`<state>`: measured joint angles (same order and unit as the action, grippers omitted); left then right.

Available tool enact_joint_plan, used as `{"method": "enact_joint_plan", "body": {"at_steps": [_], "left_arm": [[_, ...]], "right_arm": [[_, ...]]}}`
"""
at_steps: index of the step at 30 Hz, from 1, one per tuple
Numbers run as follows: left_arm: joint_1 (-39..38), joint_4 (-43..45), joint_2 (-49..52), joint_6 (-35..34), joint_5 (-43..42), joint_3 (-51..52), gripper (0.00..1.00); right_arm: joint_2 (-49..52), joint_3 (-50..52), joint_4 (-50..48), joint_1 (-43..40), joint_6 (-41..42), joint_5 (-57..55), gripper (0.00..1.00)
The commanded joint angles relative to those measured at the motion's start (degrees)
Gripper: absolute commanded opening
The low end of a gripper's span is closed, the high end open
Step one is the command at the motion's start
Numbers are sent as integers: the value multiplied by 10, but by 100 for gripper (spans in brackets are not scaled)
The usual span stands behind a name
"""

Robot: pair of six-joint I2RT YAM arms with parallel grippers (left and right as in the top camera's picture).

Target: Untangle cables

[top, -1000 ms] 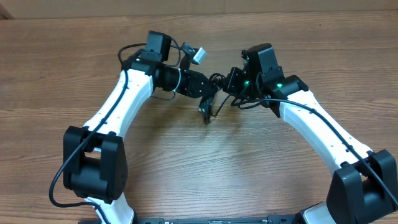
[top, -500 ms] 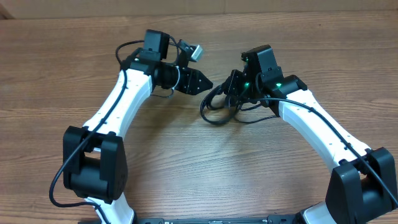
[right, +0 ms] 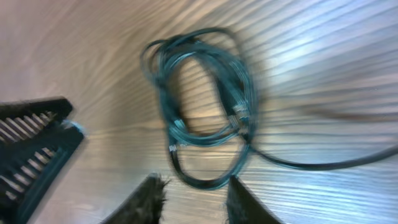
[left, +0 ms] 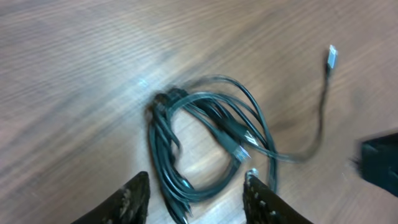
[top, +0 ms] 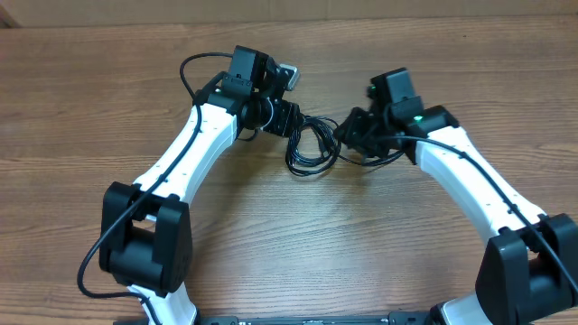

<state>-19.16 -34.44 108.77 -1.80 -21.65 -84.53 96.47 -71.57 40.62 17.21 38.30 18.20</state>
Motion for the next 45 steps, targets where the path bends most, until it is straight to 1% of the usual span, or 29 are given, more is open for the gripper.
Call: {"method": "enact_joint_plan", "body": {"at_steps": [1,3,6,8,12,15,17,19,21,22,25,28,30,32,35,38,45], "left_arm": [[-18,35,54,-77,71,-10,51],[-26,62,80,-103,93,-10,51],[-31,98,106,-107,96,-10,49],[-35,113,118,-107,99,-10,41],[-43,126,135,-107,103,-10,32],[-52,128,152,-107,119,-10,28],[-58,128,162,-107,147,-10,25],[-58,126,163,-107,150,-10,17],[-57,125,160,-107,150,-13,6],[-56,122,158,-107,150,-14,4],[-54,91,130,-106,150,-30,4],[-52,51,91,-103,130,-55,4],[-52,28,44,-83,80,-70,4],[-52,22,11,-73,47,-71,4],[-51,9,-22,-75,36,-71,4],[-47,2,-39,-93,34,-71,4],[-44,6,-57,-108,-54,-72,4]], "right_arm": [[1,-1,21,-27,3,-17,36],[1,-1,31,-35,-9,-17,37],[1,-1,38,-35,-13,-30,40],[1,-1,38,-35,-13,-32,40],[1,-1,39,-35,-13,-37,41],[1,0,39,-35,-17,-38,41],[1,0,40,-34,-24,-38,41],[1,0,41,-34,-24,-38,41],[1,0,41,-34,-24,-38,41],[1,0,41,-34,-24,-38,41],[1,0,36,-33,-35,-27,41],[1,0,14,-25,-71,14,41],[1,0,-25,-10,-106,76,41],[1,0,-43,0,-110,90,41],[1,0,-48,10,-95,89,41],[5,0,-49,11,-68,86,40],[47,0,-70,12,-34,83,39]]}}
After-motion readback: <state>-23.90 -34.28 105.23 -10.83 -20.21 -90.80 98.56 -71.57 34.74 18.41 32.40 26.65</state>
